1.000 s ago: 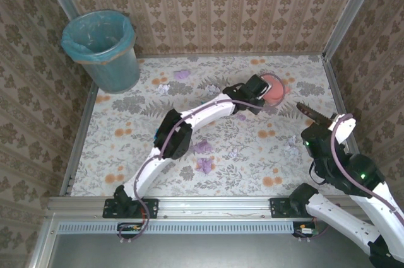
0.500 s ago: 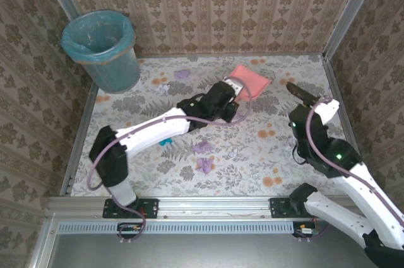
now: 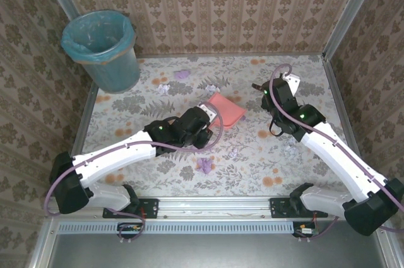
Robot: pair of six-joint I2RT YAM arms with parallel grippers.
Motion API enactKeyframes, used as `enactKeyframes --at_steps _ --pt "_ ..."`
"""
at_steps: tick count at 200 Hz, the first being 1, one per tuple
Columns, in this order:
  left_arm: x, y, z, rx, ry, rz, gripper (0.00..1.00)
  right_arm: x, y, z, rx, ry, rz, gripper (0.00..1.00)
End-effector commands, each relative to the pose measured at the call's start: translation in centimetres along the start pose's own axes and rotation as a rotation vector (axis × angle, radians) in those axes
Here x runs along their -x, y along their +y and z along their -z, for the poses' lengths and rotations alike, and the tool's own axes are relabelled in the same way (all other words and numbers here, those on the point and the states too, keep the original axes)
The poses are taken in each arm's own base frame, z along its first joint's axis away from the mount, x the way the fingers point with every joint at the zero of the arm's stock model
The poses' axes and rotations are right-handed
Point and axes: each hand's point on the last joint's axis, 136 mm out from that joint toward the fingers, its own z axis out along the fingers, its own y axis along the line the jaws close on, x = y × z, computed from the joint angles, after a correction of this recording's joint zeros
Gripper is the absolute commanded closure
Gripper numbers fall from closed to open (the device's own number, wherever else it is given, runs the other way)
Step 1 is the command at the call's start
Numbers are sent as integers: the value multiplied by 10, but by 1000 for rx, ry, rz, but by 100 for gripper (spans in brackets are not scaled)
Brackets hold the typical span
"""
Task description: Sweep away the paper scraps from the table
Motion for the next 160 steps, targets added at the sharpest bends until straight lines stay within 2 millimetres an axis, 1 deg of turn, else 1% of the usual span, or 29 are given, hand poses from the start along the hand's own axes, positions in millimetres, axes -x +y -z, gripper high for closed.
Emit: enactKeyframes --at_steps 1,18,28,51,71,88,94,109,121,140,160 --pt "-21 -11 -3 -50 91 4 100 8 4 3 18 7 46 100" --pt "-24 -21 -9 -72 125 -15 100 7 -1 4 -5 26 81 100" --pt "-23 -31 -13 -95 134 -33 100 7 -6 7 -18 36 95 100" --pt "-19 -56 -21 -141 139 -108 100 12 -26 18 -58 24 81 100" --pt "-16 -73 -27 -158 148 -164 100 17 -53 32 -111 -32 34 100" --pt "-16 -84 -31 -182 155 -196 100 17 -76 43 -158 -54 -21 100" --pt "-16 -87 -32 -192 155 -208 100 16 -88 49 -190 -63 -54 100" --pt "-18 -98 -34 -231 162 -246 100 10 -115 61 -265 -72 -134 100" --pt "-21 -110 -35 -264 172 -283 100 5 -132 69 -307 -66 -188 100" --pt "-23 -127 -38 -296 188 -329 100 -6 -153 77 -376 -35 -243 100" --pt "-25 -138 -45 -316 204 -345 100 -17 -169 83 -451 13 -264 100"
